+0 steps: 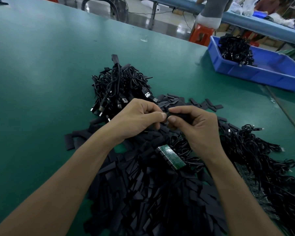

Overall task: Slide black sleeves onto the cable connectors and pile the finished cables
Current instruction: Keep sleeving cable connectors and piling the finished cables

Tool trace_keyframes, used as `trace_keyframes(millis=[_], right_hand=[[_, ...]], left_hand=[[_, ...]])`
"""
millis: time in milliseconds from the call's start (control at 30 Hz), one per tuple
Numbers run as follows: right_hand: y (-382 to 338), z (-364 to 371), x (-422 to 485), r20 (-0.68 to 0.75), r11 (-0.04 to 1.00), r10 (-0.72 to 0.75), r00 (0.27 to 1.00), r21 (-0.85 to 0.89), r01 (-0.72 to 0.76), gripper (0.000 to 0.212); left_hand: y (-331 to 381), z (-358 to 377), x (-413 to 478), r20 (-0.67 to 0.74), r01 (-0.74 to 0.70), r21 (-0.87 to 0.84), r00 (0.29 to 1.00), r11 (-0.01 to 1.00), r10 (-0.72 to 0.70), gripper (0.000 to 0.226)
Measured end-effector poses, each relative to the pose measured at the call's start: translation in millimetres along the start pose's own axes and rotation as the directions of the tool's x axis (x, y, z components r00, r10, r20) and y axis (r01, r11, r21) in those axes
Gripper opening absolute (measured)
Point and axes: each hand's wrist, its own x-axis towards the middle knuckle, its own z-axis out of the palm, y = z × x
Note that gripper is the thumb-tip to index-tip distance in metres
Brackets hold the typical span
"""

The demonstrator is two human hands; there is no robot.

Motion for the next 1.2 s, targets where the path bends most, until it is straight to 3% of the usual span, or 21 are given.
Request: trace_keyframes(millis=[367, 500, 700, 1067, 1200], right_hand=[[-3.9, -9.2, 0.2, -0.014, 0.999, 0.031, 0.999, -0.03, -0.032, 0.012], [-1.5, -10.7, -1.9, -0.034, 0.998, 0.03, 0.999, -0.062, -0.032, 0.015], [-4.9, -11.8, -0.7, 0.036, 0.992, 0.045, 0.998, -0.123, -0.041, 0.018], [-3.8, -10.2, -2.3, -0.002, 0.994, 0.07, 0.998, -0.085, -0.07, 0.015], [-2.2, -8.4, -3.9, -0.069, 0.993, 0.066, 0.995, -0.09, -0.072, 0.025]], left_hand=[[-3.3, 2.1, -0.1, 0.041, -0.034, -0.017, 0.999, 0.999, 0.034, 0.016], [-6.2, 2.3, -0.4, -0.018, -0.062, 0.139, 0.998, 0.988, 0.065, 0.028], [-5.2, 2.4, -0.4, -0.001, -0.101, 0.305, 0.994, 0.947, 0.106, 0.024], [-4.6, 3.6, -0.3, 0.036, -0.132, 0.332, 0.991, 0.934, 0.127, 0.017], [-5.9, 5.1, -0.1, 0.005, -0.111, 0.302, 0.993, 0.947, 0.114, 0.023]])
